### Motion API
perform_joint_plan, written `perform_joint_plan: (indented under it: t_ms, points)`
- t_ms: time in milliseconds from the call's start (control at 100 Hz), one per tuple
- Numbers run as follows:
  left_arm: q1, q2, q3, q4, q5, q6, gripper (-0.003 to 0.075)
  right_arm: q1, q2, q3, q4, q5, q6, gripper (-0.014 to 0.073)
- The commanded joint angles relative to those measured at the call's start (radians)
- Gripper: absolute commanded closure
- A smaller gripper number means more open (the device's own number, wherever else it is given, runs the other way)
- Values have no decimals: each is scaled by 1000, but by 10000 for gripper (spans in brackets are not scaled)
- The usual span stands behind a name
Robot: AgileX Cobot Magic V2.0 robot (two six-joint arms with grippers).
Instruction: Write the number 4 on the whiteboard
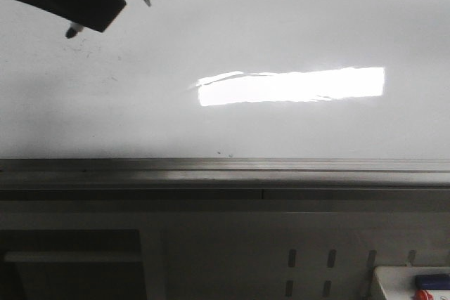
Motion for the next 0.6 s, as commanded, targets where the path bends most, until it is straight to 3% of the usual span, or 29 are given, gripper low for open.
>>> perform_joint_plan:
  t_ms: [0,260,590]
  points:
    - [-35,-49,-35,43,-25,37,741,74,83,-66,35,-83,-19,179]
    - [-69,-70,-35,74,-19,37,741,245,259,-173,35,-290,-19,154]
    - [-69,-70,-35,65,-15,37,741,259,360,-187,53,-332,-19,158]
